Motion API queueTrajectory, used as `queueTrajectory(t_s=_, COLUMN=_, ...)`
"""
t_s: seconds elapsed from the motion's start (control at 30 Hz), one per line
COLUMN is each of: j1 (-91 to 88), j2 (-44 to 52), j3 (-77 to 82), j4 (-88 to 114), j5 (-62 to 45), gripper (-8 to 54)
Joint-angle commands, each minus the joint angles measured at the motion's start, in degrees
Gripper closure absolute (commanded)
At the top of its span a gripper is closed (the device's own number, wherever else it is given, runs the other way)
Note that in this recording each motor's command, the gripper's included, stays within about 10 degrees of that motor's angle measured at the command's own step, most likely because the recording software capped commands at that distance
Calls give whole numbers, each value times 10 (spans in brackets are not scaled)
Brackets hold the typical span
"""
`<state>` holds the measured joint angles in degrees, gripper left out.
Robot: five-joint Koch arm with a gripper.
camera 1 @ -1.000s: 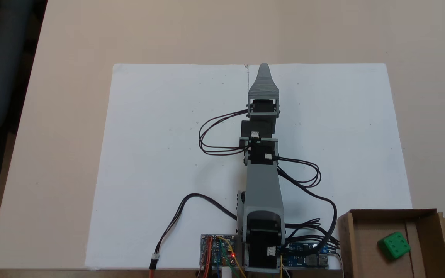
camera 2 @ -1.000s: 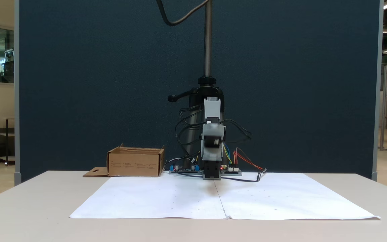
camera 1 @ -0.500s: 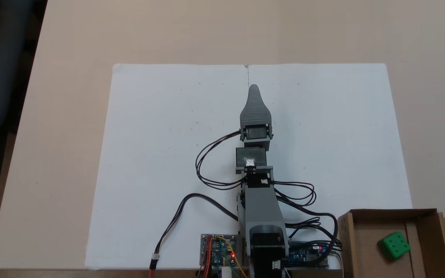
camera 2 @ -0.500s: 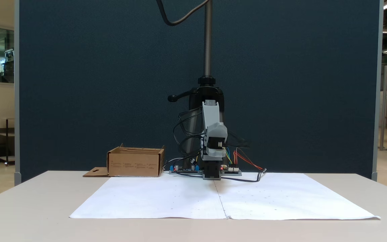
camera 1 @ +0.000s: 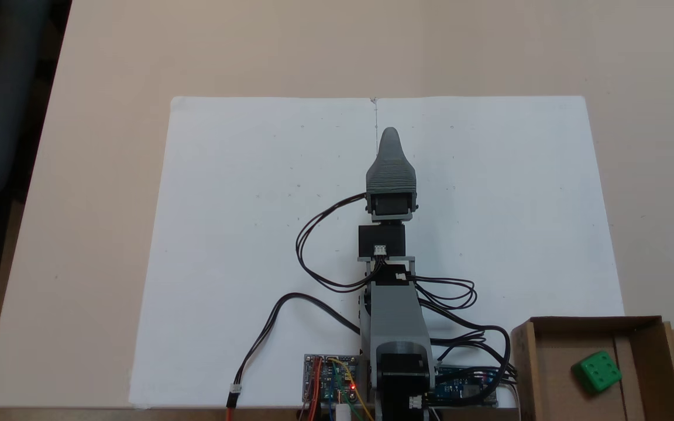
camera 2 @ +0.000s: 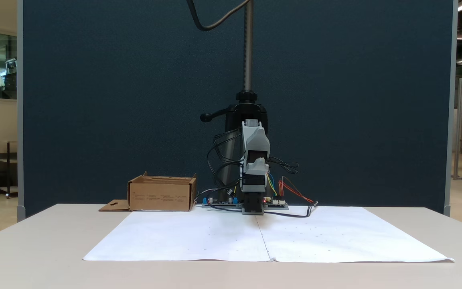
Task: Grasp a green dice and put it in the bin.
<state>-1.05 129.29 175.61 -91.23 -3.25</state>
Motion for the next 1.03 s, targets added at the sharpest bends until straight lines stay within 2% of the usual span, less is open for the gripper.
queueTrajectory(t_s=0.0, j1=-8, j2=64, j3=38, j4=-48, j5=-22, gripper=17)
queueTrajectory(t_s=0.3, j1=56, j2=62, j3=38, j4=19, j5=-23, gripper=15)
queueTrajectory(t_s=1.0, j1=53, j2=64, j3=38, j4=22, j5=-22, gripper=15)
